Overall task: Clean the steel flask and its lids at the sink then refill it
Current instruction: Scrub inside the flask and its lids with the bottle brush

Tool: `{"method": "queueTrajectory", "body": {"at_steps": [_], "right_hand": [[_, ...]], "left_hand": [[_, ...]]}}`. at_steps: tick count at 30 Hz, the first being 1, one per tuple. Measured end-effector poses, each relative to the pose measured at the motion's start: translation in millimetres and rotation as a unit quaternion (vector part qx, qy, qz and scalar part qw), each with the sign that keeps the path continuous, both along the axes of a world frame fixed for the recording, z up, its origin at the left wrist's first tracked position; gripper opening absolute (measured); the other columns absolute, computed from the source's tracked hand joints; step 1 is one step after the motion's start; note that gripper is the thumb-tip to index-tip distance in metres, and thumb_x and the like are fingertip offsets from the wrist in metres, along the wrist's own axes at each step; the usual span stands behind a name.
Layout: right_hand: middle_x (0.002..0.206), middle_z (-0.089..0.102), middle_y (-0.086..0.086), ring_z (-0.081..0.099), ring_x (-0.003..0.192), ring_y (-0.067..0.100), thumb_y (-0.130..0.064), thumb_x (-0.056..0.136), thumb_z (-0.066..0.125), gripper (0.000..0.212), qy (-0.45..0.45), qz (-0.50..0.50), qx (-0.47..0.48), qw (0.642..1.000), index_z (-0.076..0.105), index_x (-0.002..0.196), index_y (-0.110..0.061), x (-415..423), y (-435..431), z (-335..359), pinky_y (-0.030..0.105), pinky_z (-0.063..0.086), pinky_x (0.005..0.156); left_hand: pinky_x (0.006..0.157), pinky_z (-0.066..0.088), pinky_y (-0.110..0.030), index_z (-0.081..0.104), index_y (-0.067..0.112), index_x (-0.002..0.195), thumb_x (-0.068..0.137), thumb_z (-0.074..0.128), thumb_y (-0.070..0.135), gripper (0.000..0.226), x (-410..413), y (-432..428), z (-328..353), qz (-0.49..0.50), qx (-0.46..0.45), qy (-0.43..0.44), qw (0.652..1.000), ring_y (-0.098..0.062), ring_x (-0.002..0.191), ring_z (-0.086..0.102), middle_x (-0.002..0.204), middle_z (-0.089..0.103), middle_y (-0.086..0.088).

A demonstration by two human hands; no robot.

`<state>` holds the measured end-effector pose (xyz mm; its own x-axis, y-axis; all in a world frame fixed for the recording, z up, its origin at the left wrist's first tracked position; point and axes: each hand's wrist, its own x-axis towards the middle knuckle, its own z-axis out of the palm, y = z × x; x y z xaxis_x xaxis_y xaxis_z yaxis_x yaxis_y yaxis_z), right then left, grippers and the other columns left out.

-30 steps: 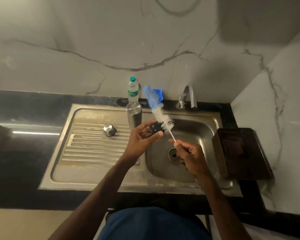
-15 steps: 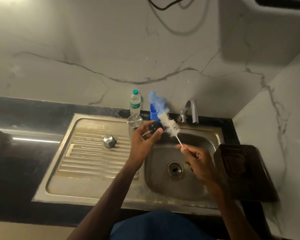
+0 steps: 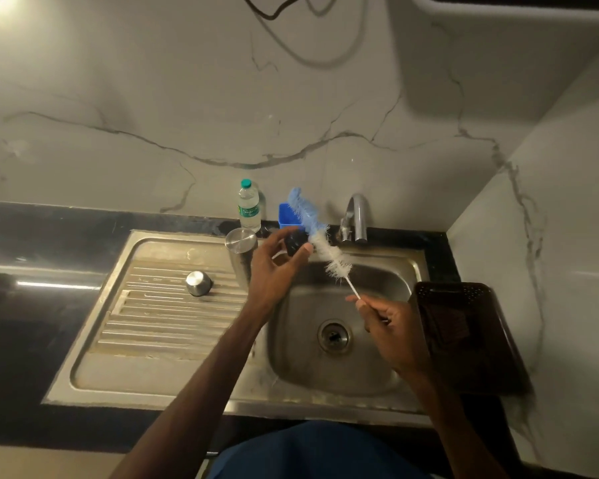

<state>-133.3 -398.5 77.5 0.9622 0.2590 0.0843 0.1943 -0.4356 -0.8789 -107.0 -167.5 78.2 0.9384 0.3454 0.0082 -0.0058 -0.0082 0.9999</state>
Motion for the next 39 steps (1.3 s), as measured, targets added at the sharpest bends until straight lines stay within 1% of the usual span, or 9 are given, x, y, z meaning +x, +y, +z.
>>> {"method": "queueTrajectory", "body": {"at_steps": [2,6,10,13,18,23,28,34,39], "right_hand": [[0.062,0.059,-0.035,0.059,0.059,-0.006,-0.008,0.102,0.061,0.021,-0.024,-0.003,-0.004,1.0,0.077,0.116,-0.013,8,-1,3,0.008,0.042,0.058],[0.059,0.058,-0.034,0.058,0.055,-0.005,-0.008,0.102,0.061,0.021,-0.017,0.005,-0.011,1.0,0.078,0.114,-0.011,-2,-7,-1,0.009,0.04,0.054],[0.059,0.06,-0.029,0.056,0.052,-0.001,-0.011,0.102,0.061,0.021,-0.021,-0.01,-0.004,1.0,0.078,0.114,-0.015,3,-9,1,0.01,0.04,0.054],[0.06,0.059,-0.033,0.055,0.052,-0.001,-0.011,0.102,0.061,0.021,-0.035,-0.015,-0.006,0.999,0.078,0.114,-0.015,17,-7,6,0.009,0.037,0.054],[0.058,0.062,-0.025,0.056,0.051,0.001,-0.012,0.102,0.062,0.02,-0.01,-0.004,0.012,1.0,0.078,0.114,-0.015,-1,-12,-4,0.012,0.04,0.053],[0.068,0.067,-0.029,0.059,0.054,0.0,-0.014,0.101,0.063,0.02,-0.034,-0.018,0.008,0.999,0.078,0.114,-0.018,15,-5,1,0.01,0.042,0.054],[0.057,0.06,-0.026,0.055,0.049,0.0,-0.011,0.101,0.063,0.02,-0.021,-0.007,0.003,1.0,0.078,0.113,-0.017,2,-10,-8,0.008,0.038,0.052],[0.054,0.059,-0.016,0.046,0.045,0.002,-0.018,0.102,0.062,0.02,-0.03,-0.016,0.005,0.999,0.079,0.112,-0.024,10,-9,-7,0.019,0.034,0.047],[0.057,0.065,-0.006,0.047,0.044,0.001,-0.017,0.102,0.062,0.021,-0.035,-0.015,0.007,0.999,0.078,0.113,-0.024,10,-7,-4,0.014,0.034,0.047]], "left_hand": [[0.086,0.058,-0.02,0.068,0.023,0.131,0.091,0.079,0.018,0.042,1,-9,0,-0.021,0.023,-0.014,0.999,0.0,0.113,0.067,0.121,0.071,0.008],[0.089,0.062,-0.042,0.067,0.022,0.13,0.093,0.078,0.017,0.039,13,3,1,0.007,-0.062,-0.015,0.998,-0.025,0.117,0.069,0.129,0.067,-0.01],[0.091,0.062,-0.048,0.068,0.025,0.128,0.093,0.077,0.022,0.035,17,-2,0,-0.042,-0.026,0.003,0.999,-0.024,0.111,0.073,0.125,0.07,-0.008],[0.091,0.062,-0.045,0.067,0.023,0.129,0.095,0.076,0.022,0.036,19,-9,0,-0.049,-0.027,0.023,0.998,-0.017,0.109,0.073,0.122,0.072,-0.002],[0.088,0.062,-0.038,0.061,0.003,0.129,0.099,0.068,0.017,0.034,33,8,10,0.012,-0.184,0.019,0.983,-0.032,0.109,0.074,0.123,0.071,-0.02],[0.091,0.062,-0.046,0.063,0.007,0.129,0.101,0.066,0.024,0.033,22,-7,5,-0.066,-0.133,0.063,0.987,-0.033,0.105,0.075,0.123,0.07,-0.02],[0.084,0.063,-0.04,0.064,0.004,0.126,0.102,0.065,0.024,0.032,32,8,11,-0.001,-0.235,0.067,0.97,-0.031,0.104,0.075,0.123,0.069,-0.02],[0.076,0.06,-0.033,0.065,0.008,0.124,0.105,0.059,0.029,0.029,21,-4,5,-0.067,-0.178,0.08,0.979,-0.026,0.088,0.074,0.11,0.074,-0.013],[0.086,0.063,-0.037,0.066,0.006,0.117,0.105,0.058,0.02,0.02,24,0,18,-0.02,-0.338,0.066,0.939,-0.031,0.099,0.074,0.116,0.073,-0.019]]}}
